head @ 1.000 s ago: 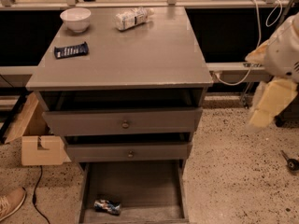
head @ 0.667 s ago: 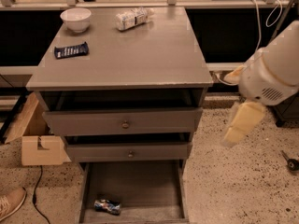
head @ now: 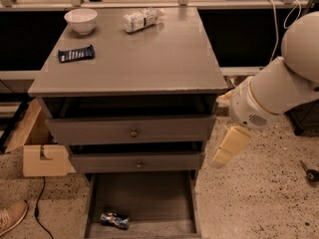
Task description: Pick redbull can from bottom drawer and place on counter
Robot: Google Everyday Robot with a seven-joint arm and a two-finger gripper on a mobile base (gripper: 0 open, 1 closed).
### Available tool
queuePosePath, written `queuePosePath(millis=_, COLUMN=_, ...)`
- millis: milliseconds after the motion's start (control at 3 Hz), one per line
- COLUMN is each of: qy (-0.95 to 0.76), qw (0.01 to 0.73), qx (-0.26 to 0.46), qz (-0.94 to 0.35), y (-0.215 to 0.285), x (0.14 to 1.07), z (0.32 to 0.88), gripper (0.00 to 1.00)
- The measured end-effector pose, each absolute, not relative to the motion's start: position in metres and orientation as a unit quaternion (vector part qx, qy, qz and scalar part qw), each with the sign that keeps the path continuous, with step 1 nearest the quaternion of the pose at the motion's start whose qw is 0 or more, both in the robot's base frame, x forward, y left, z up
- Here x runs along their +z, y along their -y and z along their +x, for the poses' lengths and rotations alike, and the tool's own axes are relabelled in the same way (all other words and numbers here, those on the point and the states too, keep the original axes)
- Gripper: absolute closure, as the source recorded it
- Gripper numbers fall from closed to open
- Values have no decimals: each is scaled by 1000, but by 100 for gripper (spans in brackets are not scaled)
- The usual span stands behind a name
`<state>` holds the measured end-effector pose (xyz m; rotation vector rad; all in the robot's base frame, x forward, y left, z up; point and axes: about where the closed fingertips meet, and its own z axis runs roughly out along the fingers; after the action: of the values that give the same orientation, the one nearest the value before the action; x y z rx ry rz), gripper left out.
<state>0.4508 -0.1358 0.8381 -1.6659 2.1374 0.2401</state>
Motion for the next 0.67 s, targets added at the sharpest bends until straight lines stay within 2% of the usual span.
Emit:
queuePosePath(millis=333, qy=-775, qw=197, qx=99, qz=-592, y=124, x=800, z=442, gripper=0)
queuePosePath(millis=667, qy=-789, qw=177, qx=121, qz=-576, y=91, x=725, z=426, gripper=0)
